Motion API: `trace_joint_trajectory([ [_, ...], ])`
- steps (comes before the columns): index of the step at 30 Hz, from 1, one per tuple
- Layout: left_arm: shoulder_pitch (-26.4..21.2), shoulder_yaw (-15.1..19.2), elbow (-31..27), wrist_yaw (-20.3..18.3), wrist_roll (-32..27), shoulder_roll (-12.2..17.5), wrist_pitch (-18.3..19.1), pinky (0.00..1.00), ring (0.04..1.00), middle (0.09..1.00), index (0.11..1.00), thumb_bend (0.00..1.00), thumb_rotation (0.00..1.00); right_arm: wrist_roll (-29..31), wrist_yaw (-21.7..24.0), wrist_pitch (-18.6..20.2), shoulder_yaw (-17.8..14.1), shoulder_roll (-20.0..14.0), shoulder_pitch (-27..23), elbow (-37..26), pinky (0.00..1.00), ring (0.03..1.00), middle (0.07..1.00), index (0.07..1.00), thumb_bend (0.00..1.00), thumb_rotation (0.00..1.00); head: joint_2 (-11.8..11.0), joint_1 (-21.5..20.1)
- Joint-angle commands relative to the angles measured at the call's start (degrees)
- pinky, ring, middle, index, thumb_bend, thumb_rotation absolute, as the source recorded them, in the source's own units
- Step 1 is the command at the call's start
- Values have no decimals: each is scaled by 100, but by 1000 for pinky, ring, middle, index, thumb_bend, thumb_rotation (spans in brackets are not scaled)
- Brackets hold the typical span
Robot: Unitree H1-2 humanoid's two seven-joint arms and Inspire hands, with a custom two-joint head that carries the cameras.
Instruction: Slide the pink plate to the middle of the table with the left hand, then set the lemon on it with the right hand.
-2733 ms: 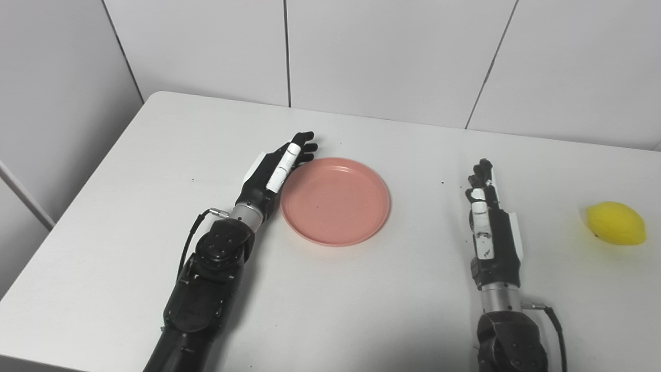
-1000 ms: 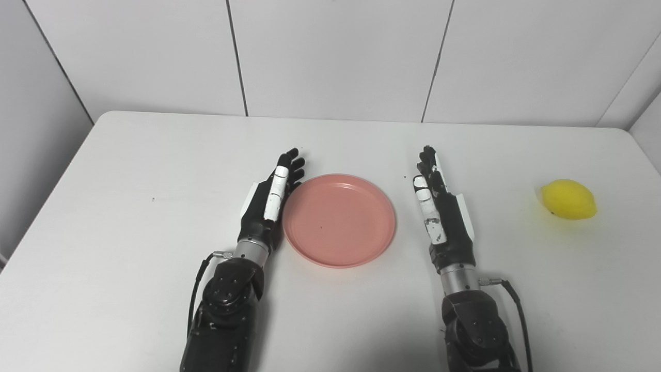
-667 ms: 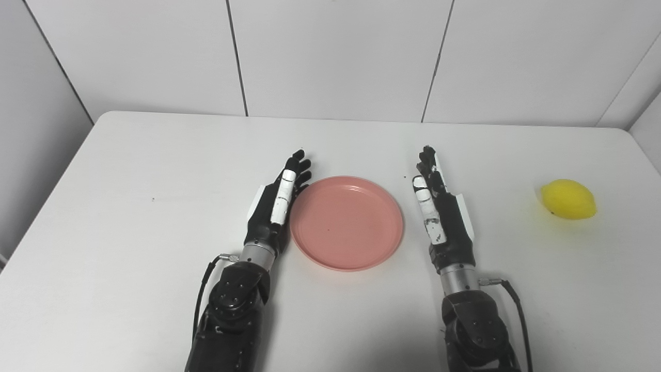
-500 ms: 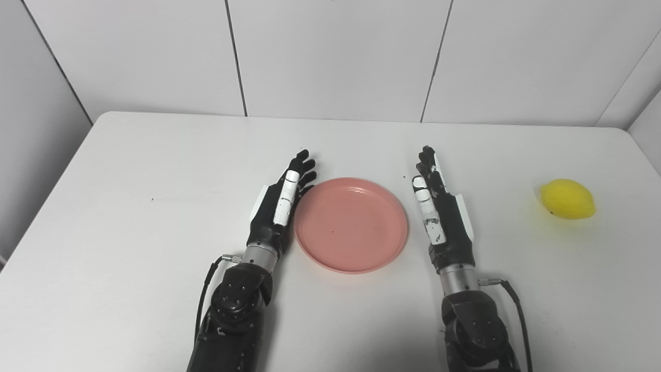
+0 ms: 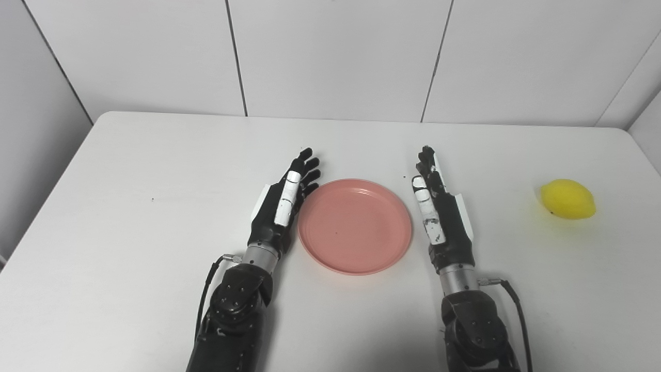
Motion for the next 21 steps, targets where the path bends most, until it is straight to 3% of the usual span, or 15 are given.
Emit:
trace_joint_trajectory([
  [1,-152,18,-54,-27,-7,-10,-199,911,926,929,915,696,1000,48,-54,-129,-18,67,-169,-155,1000,1000,1000,998,746,926,-23,-67],
  [10,-254,123,191,86,136,86,-359,930,944,945,934,672,1000,-345,-321,-84,-200,-130,-277,-408,1000,982,964,958,726,899,-106,-319],
  [15,-291,251,357,71,70,171,-530,931,936,938,934,678,1000,-701,-541,-106,-354,-257,-364,-597,967,962,952,938,666,849,-174,-501],
  [21,-300,355,428,29,-11,165,-620,939,937,934,934,662,1000,-1328,-724,230,-581,-609,-419,-903,920,942,932,932,688,857,-216,-626],
])
